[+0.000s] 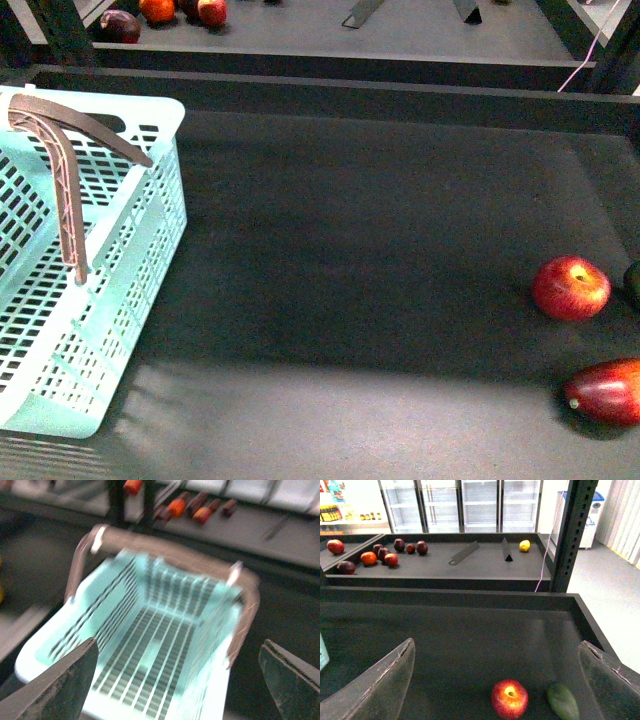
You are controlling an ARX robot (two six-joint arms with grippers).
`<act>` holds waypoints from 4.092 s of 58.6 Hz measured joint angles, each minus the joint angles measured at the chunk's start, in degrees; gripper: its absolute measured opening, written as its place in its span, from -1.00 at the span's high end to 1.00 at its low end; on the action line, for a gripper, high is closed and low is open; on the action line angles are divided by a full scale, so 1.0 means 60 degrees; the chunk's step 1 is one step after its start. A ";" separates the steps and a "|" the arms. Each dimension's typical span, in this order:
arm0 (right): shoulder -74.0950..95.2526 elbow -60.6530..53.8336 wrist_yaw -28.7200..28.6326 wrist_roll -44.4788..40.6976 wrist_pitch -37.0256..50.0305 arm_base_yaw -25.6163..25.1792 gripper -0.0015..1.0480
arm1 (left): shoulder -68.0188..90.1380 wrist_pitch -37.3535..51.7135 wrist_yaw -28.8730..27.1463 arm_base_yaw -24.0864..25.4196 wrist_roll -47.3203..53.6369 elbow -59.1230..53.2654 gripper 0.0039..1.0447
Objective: Pick apple with right arm and hold basket with left
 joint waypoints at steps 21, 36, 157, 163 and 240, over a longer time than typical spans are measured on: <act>0.0000 0.0000 -0.0004 -0.0004 0.0000 0.0000 -0.83 | 0.4601 0.2816 0.1381 0.0882 -0.3821 0.1781 -0.87; 0.0000 0.0000 -0.0004 -0.0004 0.0000 0.0000 -0.83 | 1.0058 0.6065 0.3140 0.2076 -0.6306 0.3774 -0.87; 0.0000 0.0000 -0.0004 -0.0004 0.0000 0.0000 -0.83 | 1.3872 0.4634 0.2149 -0.1847 -0.8338 0.8706 0.50; 0.0000 0.0000 -0.0004 -0.0004 0.0000 0.0000 -0.83 | 1.3810 0.4481 0.2317 -0.2473 -0.8331 0.8939 0.50; 0.0000 0.0000 -0.0004 -0.0004 0.0000 0.0000 -0.83 | 1.3777 0.4000 0.3519 -0.4834 -0.7078 0.9435 0.51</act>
